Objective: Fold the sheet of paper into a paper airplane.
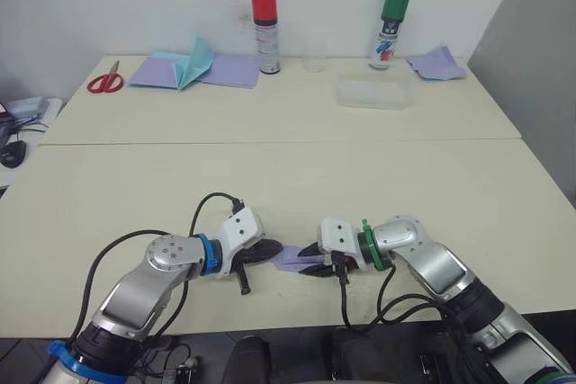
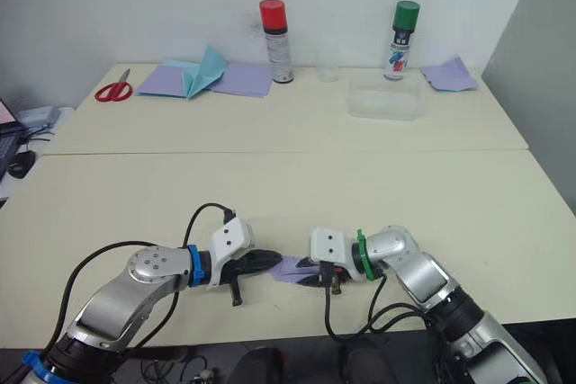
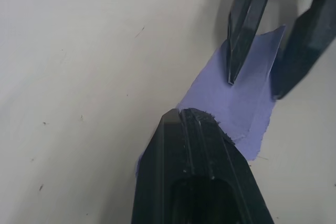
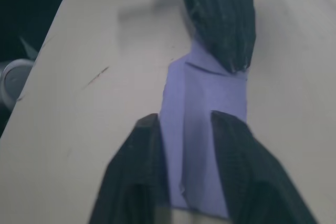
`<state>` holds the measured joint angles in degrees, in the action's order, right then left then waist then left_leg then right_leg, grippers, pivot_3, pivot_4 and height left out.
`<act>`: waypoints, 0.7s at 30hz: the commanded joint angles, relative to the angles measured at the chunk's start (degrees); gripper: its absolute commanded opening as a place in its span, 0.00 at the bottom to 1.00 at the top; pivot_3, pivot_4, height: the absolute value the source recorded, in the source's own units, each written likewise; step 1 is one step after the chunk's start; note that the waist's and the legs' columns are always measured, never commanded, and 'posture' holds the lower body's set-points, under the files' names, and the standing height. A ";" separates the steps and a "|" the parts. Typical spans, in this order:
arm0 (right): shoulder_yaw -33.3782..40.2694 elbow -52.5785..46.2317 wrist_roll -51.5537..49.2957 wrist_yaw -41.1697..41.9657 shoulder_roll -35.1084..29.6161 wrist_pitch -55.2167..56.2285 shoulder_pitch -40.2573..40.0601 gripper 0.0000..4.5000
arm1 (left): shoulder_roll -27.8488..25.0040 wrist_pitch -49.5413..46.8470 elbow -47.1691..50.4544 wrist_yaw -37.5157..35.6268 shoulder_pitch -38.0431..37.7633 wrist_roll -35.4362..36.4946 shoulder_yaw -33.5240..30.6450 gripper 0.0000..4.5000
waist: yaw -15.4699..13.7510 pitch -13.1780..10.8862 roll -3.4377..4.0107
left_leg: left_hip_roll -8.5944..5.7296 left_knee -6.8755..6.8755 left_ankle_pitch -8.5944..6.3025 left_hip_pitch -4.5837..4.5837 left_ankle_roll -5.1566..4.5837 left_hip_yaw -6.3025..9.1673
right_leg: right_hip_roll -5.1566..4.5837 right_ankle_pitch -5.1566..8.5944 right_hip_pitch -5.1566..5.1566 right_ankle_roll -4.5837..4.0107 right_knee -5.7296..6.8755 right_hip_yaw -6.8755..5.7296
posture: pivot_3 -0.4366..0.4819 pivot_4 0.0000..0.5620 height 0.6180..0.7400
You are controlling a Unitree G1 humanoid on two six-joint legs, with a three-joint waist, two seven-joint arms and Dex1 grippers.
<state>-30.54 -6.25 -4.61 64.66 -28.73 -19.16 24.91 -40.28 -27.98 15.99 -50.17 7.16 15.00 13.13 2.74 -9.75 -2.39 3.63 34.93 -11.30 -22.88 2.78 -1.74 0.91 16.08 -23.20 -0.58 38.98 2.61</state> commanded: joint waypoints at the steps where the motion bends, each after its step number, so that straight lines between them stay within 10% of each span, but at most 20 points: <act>1: 3.27 -7.96 -4.56 4.16 -3.89 -4.35 0.45 0.51 | -0.23 -1.35 -2.83 0.54 -1.87 -2.59 2.03 0.00 | -0.12 0.00 -0.01 | 0.00 0.00 0.00 0.00 0.00 0.00 | 0.00 0.00 0.00 0.00 -0.01 -0.01 | 0.48 0.27 1.00; 4: 6.38 -9.01 -8.04 3.99 -4.18 -8.63 2.12 0.51 | -0.18 -1.27 -3.07 0.63 -1.60 -2.65 2.03 0.00 | -0.10 0.00 -0.01 | -0.01 0.01 0.00 0.01 0.00 -0.01 | -0.02 0.00 0.00 0.00 -0.01 -0.01 | 0.48 0.27 1.00; 11: 11.13 -0.25 -9.19 -9.33 7.01 -15.91 4.41 0.02 | -0.50 -0.98 -3.52 0.52 -1.32 -2.61 1.92 0.00 | -0.04 0.07 -0.07 | 0.05 0.01 0.01 0.07 0.00 0.08 | 0.02 -0.02 0.03 0.04 0.03 -0.04 | 0.48 0.27 1.00; 21: 5.03 3.57 -4.03 -13.79 11.00 -12.71 0.28 0.02 | -1.18 -0.41 -4.73 0.09 0.52 -3.18 2.05 0.00 | -0.33 0.06 -0.05 | -0.03 0.01 0.00 -0.05 0.00 -0.04 | -0.01 -0.04 -0.01 0.06 -0.01 0.01 | 0.48 0.27 1.00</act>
<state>-25.05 -1.11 -8.93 50.92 -17.52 -32.56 25.40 -40.30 -26.79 14.14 -50.50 9.19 14.92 13.78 2.41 -9.68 -2.45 3.61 34.95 -11.29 -22.91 2.78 -1.78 0.90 16.03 -23.22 -0.49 38.96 2.61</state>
